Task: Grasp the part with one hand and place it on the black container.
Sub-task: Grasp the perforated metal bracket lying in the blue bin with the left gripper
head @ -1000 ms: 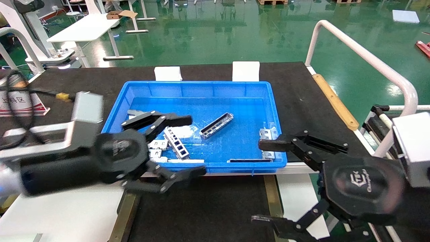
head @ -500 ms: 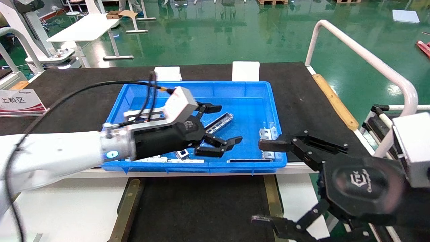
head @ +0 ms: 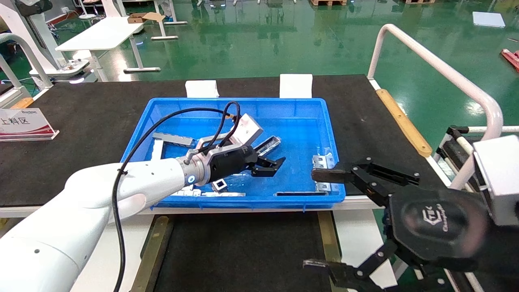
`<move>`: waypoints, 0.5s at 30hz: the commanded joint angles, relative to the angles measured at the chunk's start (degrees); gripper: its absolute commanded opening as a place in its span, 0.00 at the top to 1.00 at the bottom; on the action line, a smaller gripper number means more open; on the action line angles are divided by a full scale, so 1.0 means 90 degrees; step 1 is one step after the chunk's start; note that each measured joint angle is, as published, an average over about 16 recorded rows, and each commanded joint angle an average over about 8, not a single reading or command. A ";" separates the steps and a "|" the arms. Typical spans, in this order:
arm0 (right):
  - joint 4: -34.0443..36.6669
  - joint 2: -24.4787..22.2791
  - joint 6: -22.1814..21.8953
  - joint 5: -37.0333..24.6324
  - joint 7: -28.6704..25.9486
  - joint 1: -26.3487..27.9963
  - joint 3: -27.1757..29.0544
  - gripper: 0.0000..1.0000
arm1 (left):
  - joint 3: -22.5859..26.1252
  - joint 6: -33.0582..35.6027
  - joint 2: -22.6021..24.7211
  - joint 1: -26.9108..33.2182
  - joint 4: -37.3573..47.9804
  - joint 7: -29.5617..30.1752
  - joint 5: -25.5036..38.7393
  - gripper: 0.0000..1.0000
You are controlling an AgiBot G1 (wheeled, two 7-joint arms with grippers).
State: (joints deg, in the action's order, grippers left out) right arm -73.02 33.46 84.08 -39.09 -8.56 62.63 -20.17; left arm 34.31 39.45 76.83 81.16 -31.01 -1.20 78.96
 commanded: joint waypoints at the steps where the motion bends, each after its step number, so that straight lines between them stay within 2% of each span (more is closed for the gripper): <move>1: 0.0000 0.0000 0.0000 0.0000 0.0000 0.0000 0.0000 0.00 | 0.0020 -0.0193 0.0126 0.0061 0.0282 -0.0132 -0.0006 0.00; 2: 0.0000 0.0000 0.0000 0.0000 0.0000 0.0000 0.0000 0.07 | 0.0081 -0.0263 0.0141 0.0072 0.0338 -0.0144 -0.0048 0.02; 3: 0.0000 0.0000 0.0000 0.0000 0.0000 0.0000 0.0000 0.20 | 0.0153 -0.0339 0.0153 0.0081 0.0387 -0.0147 -0.0095 0.13; 9: 0.0000 0.0000 0.0000 0.0001 0.0001 0.0000 -0.0001 0.95 | 0.0684 -0.0807 0.0190 0.0113 0.0530 -0.0030 -0.0429 0.88; 10: 0.0000 0.0000 0.0000 0.0001 0.0001 0.0000 -0.0001 1.00 | 0.0783 -0.0885 0.0193 0.0118 0.0539 0.0005 -0.0492 0.99; 15: 0.0000 -0.0001 -0.0001 0.0001 0.0001 0.0000 -0.0002 1.00 | 0.1279 -0.1193 0.0197 0.0155 0.0564 0.0214 -0.0803 1.00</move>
State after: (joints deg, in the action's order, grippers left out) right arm -73.02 33.45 84.08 -39.08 -8.55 62.64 -20.18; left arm 45.69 29.02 78.58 82.55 -25.99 0.68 71.78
